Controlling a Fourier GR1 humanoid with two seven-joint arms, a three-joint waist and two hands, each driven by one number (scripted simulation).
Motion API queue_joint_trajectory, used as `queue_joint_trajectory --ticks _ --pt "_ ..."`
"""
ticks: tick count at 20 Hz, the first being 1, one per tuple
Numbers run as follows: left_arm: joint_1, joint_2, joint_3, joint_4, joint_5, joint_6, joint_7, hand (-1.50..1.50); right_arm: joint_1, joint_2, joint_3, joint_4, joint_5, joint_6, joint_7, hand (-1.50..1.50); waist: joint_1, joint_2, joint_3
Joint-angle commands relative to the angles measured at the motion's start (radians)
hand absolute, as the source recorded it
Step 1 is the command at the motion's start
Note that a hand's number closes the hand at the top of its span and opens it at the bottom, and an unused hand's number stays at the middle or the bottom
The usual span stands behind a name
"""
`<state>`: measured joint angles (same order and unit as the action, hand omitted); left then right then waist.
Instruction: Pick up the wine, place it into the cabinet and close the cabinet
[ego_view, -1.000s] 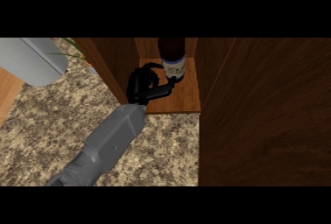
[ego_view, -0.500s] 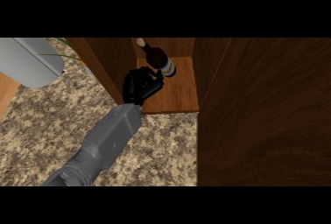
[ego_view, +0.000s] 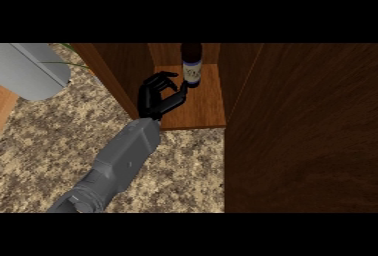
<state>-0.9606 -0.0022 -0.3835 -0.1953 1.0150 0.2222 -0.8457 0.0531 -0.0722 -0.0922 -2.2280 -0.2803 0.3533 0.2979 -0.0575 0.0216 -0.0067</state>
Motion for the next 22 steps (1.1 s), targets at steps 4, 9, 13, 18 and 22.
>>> queue_joint_trajectory --ticks 4,9,13,18,22 --pt "0.05 0.014 0.02 -0.026 -0.023 -0.023 -0.118 -1.5 0.039 0.019 0.031 -0.072 0.031 -0.023 0.027 -1.5 0.038 -0.018 0.006" --pt "0.075 0.028 -0.001 -0.107 -0.042 0.018 -0.105 -1.5 0.0 0.009 0.016 -0.045 0.032 -0.037 0.041 -1.5 0.057 -0.023 0.006" --pt "0.18 0.048 -0.03 -0.191 -0.053 -0.006 -0.105 -1.5 0.012 -0.015 -0.024 -0.04 -0.016 -0.017 0.042 -1.5 0.07 -0.028 0.007" --pt "0.267 0.066 -0.128 -0.421 -0.121 0.076 -0.009 -1.5 -0.018 -0.015 -0.029 -0.043 -0.013 -0.042 0.067 -1.5 0.091 -0.036 0.008" --pt "0.373 0.106 -0.203 -0.678 -0.17 0.151 0.089 -1.5 -0.024 0.004 -0.006 -0.053 0.016 -0.063 0.073 -1.5 0.093 -0.035 0.008"
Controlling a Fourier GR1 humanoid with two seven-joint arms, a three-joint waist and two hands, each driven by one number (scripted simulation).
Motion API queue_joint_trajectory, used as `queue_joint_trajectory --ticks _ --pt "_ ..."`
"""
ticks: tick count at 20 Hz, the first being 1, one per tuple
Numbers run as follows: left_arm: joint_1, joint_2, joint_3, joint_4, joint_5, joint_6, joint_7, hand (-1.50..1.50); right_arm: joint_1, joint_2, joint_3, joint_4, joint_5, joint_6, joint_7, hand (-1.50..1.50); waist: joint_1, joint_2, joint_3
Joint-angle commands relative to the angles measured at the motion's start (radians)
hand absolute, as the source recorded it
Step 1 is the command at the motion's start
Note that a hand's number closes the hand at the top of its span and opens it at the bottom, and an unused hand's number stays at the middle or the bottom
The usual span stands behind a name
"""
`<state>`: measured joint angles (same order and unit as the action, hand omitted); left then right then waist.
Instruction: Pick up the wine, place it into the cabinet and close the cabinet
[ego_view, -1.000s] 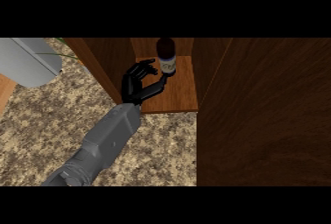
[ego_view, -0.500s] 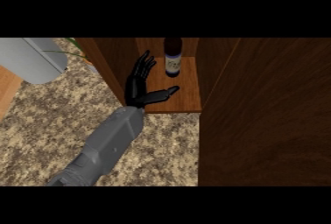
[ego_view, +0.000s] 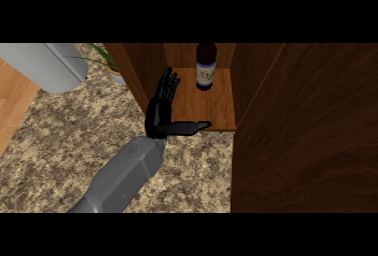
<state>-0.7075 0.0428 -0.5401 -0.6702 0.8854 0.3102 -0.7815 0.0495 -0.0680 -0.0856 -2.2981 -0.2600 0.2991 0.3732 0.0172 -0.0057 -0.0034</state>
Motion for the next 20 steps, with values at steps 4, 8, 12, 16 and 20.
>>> queue_joint_trajectory --ticks 4,8,12,16,20 --pt "0.23 0.17 -0.122 -0.509 -0.064 0.106 0.173 -1.5 0.008 0.005 -0.002 0.003 0.0 -0.006 0.003 -1.5 0.018 -0.009 0.005" --pt "0.382 0.236 -0.178 -0.784 -0.108 0.193 0.207 -1.5 -0.008 0.025 0.065 -0.046 0.043 -0.041 0.063 -1.5 0.01 -0.005 0.004" --pt "0.43 0.307 -0.2 -1.046 -0.162 0.323 0.33 -1.5 -0.001 0.03 0.057 0.005 0.054 -0.012 -0.011 -1.5 0.0 -0.001 0.004" --pt "0.587 0.364 -0.231 -1.201 -0.213 0.336 0.329 -1.5 -0.059 -0.025 0.024 -0.021 0.027 -0.013 0.06 -1.5 -0.001 0.0 0.004" --pt "0.619 0.429 -0.156 -1.285 -0.204 0.323 0.368 -1.5 0.109 -0.07 0.065 -0.051 0.045 0.144 -0.045 1.5 -0.013 0.001 0.004"
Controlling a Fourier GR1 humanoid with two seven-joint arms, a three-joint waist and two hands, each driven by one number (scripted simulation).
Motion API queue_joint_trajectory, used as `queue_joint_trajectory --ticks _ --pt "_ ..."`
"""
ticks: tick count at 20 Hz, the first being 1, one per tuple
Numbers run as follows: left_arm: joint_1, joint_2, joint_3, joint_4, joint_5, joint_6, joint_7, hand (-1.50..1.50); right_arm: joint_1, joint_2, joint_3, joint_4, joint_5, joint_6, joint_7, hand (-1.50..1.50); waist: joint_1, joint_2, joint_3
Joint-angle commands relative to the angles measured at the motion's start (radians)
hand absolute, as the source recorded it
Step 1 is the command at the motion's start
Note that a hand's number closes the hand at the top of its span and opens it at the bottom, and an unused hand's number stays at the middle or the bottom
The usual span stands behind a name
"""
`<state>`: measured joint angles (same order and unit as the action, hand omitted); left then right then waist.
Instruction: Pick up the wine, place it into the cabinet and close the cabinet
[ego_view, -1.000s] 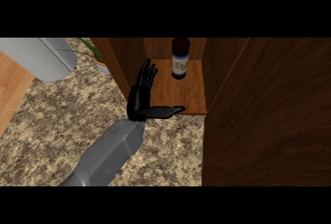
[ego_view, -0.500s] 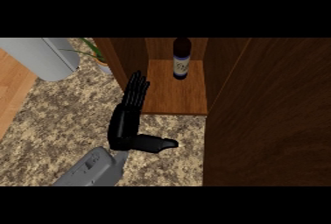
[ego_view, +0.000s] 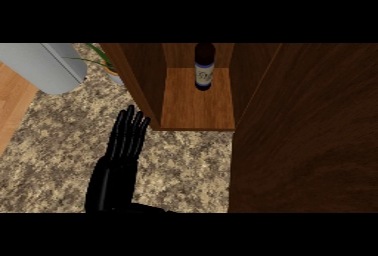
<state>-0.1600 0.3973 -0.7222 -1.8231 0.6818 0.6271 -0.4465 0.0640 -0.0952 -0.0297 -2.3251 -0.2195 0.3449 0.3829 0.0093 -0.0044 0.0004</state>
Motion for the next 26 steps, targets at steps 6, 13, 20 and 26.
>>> queue_joint_trajectory --ticks 6,13,20,26 --pt "0.241 0.156 0.087 -0.226 -0.008 0.008 -0.026 -1.5 0.091 -0.11 0.148 -0.092 -0.043 0.199 0.056 1.5 0.002 -0.001 -0.001" --pt "0.472 0.281 0.226 -0.363 0.03 -0.078 -0.107 -1.5 0.085 -0.077 0.272 -0.112 -0.143 0.156 0.179 1.5 0.014 0.0 -0.002" --pt "0.689 0.36 0.41 -0.436 0.147 -0.25 -0.165 -1.5 0.084 0.014 0.521 -0.184 0.019 0.052 0.265 1.5 0.009 -0.004 -0.002" --pt "0.852 0.396 0.532 -0.464 0.192 -0.354 -0.197 -1.5 -0.044 0.093 0.715 -0.101 0.226 -0.066 0.268 1.5 0.02 -0.01 -0.003"
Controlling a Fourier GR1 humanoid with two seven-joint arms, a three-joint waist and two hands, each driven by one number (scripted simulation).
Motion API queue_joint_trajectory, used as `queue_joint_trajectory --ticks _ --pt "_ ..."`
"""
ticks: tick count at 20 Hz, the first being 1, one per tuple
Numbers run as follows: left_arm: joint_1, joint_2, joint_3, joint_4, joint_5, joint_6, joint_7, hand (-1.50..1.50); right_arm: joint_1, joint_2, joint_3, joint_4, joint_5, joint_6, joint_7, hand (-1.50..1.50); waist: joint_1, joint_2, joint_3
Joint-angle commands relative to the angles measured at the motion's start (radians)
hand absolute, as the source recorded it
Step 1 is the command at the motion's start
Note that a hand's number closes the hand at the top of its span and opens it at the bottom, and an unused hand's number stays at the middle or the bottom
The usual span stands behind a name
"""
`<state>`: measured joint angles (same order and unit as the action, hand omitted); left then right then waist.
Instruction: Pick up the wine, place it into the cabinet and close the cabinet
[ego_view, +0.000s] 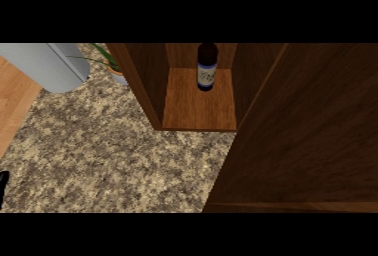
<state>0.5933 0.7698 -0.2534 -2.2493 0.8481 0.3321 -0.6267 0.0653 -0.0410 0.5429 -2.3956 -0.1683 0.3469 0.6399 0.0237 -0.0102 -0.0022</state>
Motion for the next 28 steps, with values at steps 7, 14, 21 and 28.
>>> queue_joint_trajectory --ticks 7,14,21,28 --pt "0.185 0.049 0.216 -0.005 0.095 -0.235 -0.018 -1.5 -0.382 0.04 0.241 0.125 0.315 -0.317 0.067 1.5 0.015 0.001 -0.001" --pt "0.21 0.04 0.346 0.002 0.144 -0.321 0.024 -1.5 -0.705 0.041 0.148 0.383 0.22 -0.507 0.092 1.5 0.015 0.008 0.001" --pt "0.204 0.006 0.386 0.024 0.174 -0.391 0.073 -1.5 -0.911 0.041 0.033 0.703 0.147 -0.575 -0.067 1.5 0.014 0.014 0.002" --pt "0.144 -0.004 0.382 0.007 0.146 -0.354 0.169 -1.5 -1.007 0.036 -0.139 0.92 0.157 -0.453 -0.193 1.5 -0.011 0.017 0.002"
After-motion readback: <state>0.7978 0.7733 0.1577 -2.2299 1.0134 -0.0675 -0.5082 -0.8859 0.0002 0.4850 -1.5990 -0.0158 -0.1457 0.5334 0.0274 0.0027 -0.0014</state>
